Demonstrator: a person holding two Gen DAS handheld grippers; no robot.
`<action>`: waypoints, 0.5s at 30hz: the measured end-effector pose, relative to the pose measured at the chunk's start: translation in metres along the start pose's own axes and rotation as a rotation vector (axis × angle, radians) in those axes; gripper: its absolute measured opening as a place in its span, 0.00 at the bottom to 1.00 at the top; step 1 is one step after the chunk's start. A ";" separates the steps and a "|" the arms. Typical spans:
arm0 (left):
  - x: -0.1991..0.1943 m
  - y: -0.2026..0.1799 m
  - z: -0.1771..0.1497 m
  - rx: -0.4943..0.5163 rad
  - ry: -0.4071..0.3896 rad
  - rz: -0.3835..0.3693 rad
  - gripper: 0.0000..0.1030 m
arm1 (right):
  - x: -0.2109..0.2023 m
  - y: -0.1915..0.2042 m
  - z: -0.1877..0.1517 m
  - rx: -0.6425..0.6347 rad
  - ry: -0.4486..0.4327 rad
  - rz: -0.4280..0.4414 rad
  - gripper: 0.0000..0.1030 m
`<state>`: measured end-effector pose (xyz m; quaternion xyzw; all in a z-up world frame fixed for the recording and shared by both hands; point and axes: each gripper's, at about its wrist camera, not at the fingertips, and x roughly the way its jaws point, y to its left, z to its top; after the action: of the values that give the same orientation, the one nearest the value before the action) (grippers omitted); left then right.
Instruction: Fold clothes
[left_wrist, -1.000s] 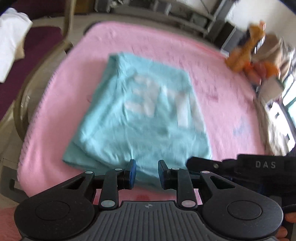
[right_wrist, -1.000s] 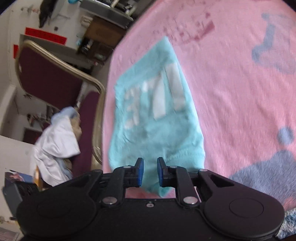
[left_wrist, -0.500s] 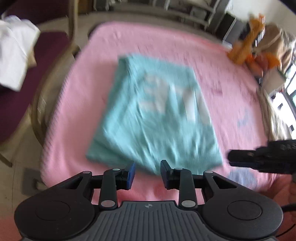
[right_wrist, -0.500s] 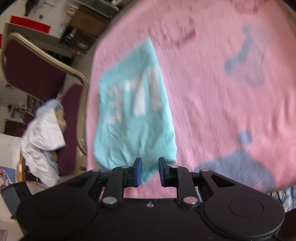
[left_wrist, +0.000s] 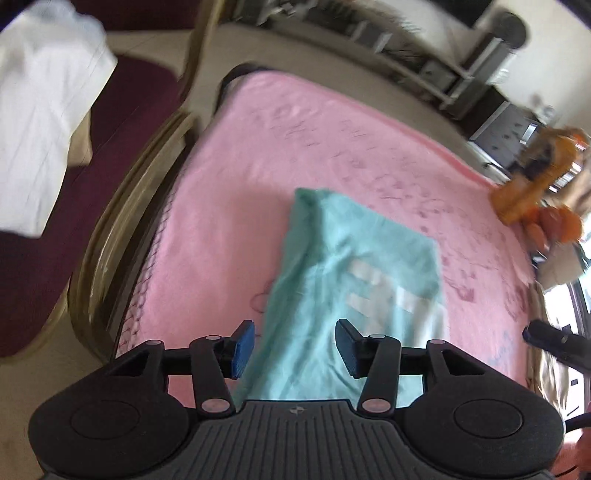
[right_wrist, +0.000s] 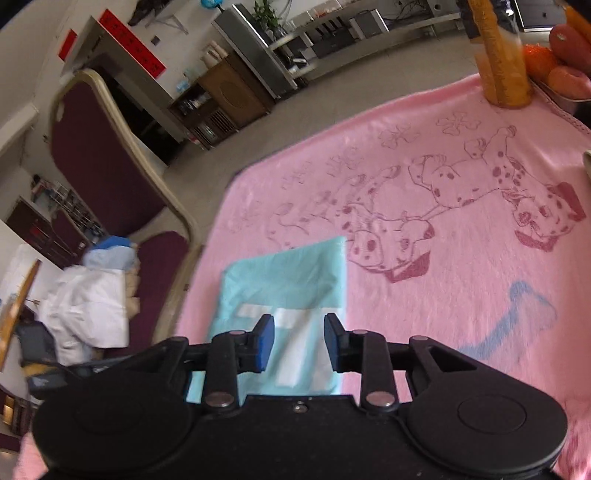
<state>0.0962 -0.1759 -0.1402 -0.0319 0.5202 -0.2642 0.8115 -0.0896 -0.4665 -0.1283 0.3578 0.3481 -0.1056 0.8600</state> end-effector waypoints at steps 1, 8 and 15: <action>0.004 0.003 0.002 -0.012 0.008 0.002 0.52 | 0.010 -0.004 0.000 0.011 0.010 -0.004 0.28; 0.024 0.017 0.014 -0.090 0.048 -0.033 0.59 | 0.052 -0.044 -0.011 0.237 0.074 0.072 0.36; 0.035 0.018 0.015 -0.131 0.075 -0.089 0.59 | 0.076 -0.061 -0.020 0.347 0.123 0.130 0.36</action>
<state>0.1277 -0.1805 -0.1681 -0.0983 0.5644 -0.2666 0.7750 -0.0709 -0.4914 -0.2225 0.5281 0.3526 -0.0863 0.7677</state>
